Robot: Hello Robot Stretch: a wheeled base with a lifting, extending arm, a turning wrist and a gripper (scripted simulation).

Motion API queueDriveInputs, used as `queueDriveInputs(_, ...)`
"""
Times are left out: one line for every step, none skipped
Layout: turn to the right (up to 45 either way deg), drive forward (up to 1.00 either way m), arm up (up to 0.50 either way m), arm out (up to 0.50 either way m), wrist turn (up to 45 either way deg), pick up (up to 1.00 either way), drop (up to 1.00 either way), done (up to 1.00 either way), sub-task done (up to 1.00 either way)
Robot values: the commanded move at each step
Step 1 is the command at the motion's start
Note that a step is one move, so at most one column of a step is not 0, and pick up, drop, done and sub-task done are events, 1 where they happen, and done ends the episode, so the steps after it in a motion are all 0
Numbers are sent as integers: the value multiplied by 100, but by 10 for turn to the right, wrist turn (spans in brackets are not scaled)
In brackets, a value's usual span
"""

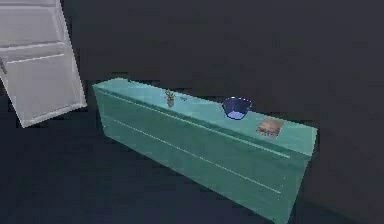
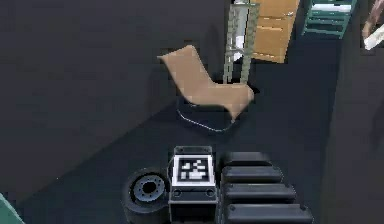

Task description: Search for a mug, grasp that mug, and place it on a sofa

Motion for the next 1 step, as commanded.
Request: queueDriveInputs(450, 0, 0, 0, 0, 0, 0, 0, 0)
